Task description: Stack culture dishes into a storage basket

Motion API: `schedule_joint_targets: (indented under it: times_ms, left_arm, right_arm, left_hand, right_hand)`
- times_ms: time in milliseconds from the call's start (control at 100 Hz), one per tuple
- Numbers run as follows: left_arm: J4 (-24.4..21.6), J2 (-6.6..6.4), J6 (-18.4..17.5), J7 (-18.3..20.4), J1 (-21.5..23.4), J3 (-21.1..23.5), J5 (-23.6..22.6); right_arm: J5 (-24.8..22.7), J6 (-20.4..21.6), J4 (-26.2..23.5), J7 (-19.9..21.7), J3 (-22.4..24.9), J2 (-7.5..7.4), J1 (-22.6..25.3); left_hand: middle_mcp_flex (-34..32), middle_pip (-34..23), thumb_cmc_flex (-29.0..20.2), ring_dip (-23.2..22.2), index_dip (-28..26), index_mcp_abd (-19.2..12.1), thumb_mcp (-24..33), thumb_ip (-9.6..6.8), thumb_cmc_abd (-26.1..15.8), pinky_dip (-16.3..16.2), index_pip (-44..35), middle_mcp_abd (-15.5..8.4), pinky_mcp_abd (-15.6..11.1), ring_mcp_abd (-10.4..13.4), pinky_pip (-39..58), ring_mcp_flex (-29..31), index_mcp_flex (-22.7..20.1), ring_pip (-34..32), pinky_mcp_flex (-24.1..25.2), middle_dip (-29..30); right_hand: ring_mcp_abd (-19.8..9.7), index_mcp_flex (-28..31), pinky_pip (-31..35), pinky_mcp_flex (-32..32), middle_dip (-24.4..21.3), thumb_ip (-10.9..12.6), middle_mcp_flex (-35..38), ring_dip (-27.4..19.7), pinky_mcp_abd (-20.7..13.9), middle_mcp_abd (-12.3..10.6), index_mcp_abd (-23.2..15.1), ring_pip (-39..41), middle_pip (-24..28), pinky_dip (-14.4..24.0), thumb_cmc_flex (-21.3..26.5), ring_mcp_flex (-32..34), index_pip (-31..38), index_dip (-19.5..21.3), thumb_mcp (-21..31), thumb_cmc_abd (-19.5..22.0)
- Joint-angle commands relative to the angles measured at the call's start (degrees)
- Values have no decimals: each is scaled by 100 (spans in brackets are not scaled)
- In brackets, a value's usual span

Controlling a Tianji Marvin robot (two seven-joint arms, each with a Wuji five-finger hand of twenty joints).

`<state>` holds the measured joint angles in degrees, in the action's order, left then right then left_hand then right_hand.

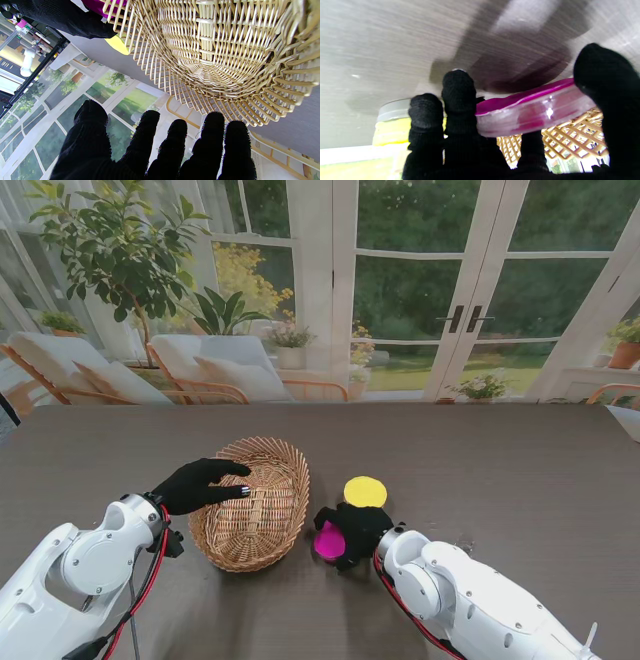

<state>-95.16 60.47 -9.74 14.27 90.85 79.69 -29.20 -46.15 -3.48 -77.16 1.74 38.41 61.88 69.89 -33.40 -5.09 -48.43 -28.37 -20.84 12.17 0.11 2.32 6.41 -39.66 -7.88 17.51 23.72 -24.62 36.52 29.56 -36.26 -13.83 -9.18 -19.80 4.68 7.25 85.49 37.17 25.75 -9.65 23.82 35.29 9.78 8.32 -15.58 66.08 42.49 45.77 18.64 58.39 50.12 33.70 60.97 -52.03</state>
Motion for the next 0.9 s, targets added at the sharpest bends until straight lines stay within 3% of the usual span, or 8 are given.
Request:
schedule_joint_targets:
  times_ms: [0,390,890]
  left_arm:
    - [2,1,11,100,8,-1,9]
    - [-2,0,22,104,16,4,6]
    - [-1,1,21,104,16,11,8]
  right_arm:
    - [4,29,96,151,-41,4,100]
    - [63,106,73,205,8,-9,150]
    - [313,137,-166,353,331,-13,403]
  left_hand:
    - [6,42,-174,31,-44,20,-92,-171,-298,-69,-26,27,100,-118,108,-63,-42,86,52,77]
    - [12,44,-173,31,-45,17,-92,-171,-299,-68,-28,27,85,-112,105,-67,-46,87,55,78]
    - [16,44,-175,35,-44,22,-93,-171,-296,-68,-26,29,86,-110,99,-73,-44,94,59,79]
  right_hand:
    - [-451,71,371,884,214,84,695,64,51,-230,-122,169,583,-45,210,409,237,-18,1036,0]
    - [-490,113,375,862,266,49,549,79,-9,-245,-174,186,622,-60,153,358,276,-54,1028,-5]
    - [-544,129,389,822,330,-11,293,77,-56,-190,-275,220,677,-64,479,296,283,-69,1149,-471]
